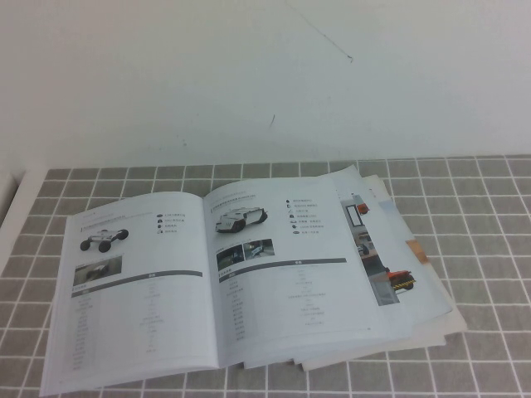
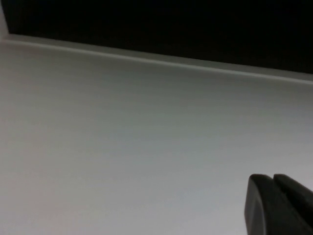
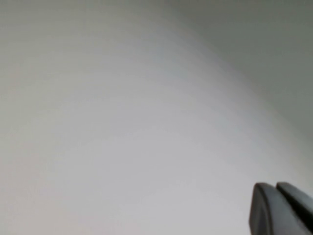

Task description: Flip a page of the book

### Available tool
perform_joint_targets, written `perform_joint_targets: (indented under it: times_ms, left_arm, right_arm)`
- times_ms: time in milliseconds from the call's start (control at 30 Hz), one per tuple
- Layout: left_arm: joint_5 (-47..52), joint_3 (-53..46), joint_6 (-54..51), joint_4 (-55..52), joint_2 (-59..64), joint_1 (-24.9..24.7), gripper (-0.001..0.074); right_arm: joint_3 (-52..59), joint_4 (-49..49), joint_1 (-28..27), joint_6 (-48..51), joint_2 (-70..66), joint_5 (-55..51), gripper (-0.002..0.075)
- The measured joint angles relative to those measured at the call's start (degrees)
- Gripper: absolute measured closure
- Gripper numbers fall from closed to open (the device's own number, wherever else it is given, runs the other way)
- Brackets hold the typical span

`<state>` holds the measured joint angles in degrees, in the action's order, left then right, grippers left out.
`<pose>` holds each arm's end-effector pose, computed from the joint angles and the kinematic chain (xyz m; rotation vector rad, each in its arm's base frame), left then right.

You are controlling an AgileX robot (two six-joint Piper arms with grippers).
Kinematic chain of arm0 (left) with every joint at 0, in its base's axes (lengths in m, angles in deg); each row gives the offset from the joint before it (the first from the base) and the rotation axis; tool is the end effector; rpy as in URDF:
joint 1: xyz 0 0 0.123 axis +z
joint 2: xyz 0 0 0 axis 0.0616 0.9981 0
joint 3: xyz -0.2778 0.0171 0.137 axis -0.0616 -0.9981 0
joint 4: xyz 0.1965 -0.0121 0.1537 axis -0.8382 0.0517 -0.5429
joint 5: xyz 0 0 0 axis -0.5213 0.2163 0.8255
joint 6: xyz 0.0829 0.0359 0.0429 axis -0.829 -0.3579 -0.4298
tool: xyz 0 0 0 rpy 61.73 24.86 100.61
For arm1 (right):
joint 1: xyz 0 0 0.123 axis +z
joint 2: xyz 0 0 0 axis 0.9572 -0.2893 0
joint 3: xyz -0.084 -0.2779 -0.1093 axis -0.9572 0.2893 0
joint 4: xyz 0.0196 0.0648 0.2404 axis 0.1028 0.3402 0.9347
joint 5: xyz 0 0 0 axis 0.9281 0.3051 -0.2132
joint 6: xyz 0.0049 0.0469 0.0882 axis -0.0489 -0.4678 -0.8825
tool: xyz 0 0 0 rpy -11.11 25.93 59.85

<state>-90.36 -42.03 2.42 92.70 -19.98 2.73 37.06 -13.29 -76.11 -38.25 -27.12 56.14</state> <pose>-0.0442 0.0215 0.3201 -0.2328 0.2214 -0.1922 -0.0025 -0.0295 0.2751 0.3407 0.6651 -0.0523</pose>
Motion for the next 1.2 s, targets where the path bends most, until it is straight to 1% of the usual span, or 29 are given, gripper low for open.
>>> perform_joint_targets:
  times_ms: [67,167,300,367,500,600,667,700,767,867,933,1000,1067,1200]
  left_arm:
    - [2.61,3.21,0.57,-2.3,-0.04,0.0,0.0739]
    - [10.6,11.12,2.38,-12.66,-0.04,0.0,0.0739]
    - [24.16,22.08,7.9,-28.55,-0.04,0.0,0.0739]
    - [29.88,27.46,11.29,-32.89,0.92,0.0,0.0739]
    - [38.65,36.42,14.23,-34.99,6.49,0.0,0.0739]
    - [48.8,43.06,16.57,-35.07,11.9,0.0,0.0739]
    - [57.3,46.48,18.86,-34.92,16.05,0.0,0.0739]
    - [59.95,47.26,20.08,-34.7,17.75,0.0,0.0739]
    - [69.43,49.03,24.03,-33.36,22.17,0.0,0.0739]
    - [80.45,49.3,28.7,-31.12,26.97,0.0,0.0739]
    - [86.96,49.3,29.63,-30.47,29.76,0.0,0.0739]
    - [91.49,49.3,29.82,-30.38,31.75,0.0,0.0739]
    - [95.52,49.3,29.92,-30.54,34.12,0.0,0.0739]
    - [96.08,49.3,30.18,-30.91,37.04,0.0,0.0739]
  right_arm:
    - [-2.64,-0.95,0.0,-3.8,0.0,-0.16,0.0729]
    - [-9.97,-4.4,0.0,-8.77,0.0,-2.3,0.0729]
    - [-21.69,-10.33,0.0,-10.85,0.0,-10.63,0.0729]
    - [-29.05,-11.82,0.0,-12.34,-0.86,-17.32,0.0729]
    - [-43.96,-12.85,0.0,-12.16,-6.38,-34.53,0.0729]
    - [-52.09,-13.27,0.0,-8.05,-12.75,-47.18,0.0729]
    - [-55.92,-13.42,0.0,-5.47,-17.43,-53.78,0.0729]
    - [-57.6,-13.55,0.0,-4.7,-20.68,-57.25,0.0729]
    - [-59.97,-13.59,0.0,-3.9,-25.45,-63.36,0.0729]
    - [-60.91,-13.48,0.0,-3.13,-32.37,-72.51,0.0729]
    - [-60.81,-13.48,0.0,-1.46,-36.68,-79.2,0.0729]
    - [-60.44,-13.6,0.0,0.21,-39.85,-84.41,0.0729]
    - [-59.44,-13.6,0.0,0.8,-42.68,-86.7,0.0729]
    - [-56.74,-11.68,0.0,1.45,-47.15,-88.4,0.0729]
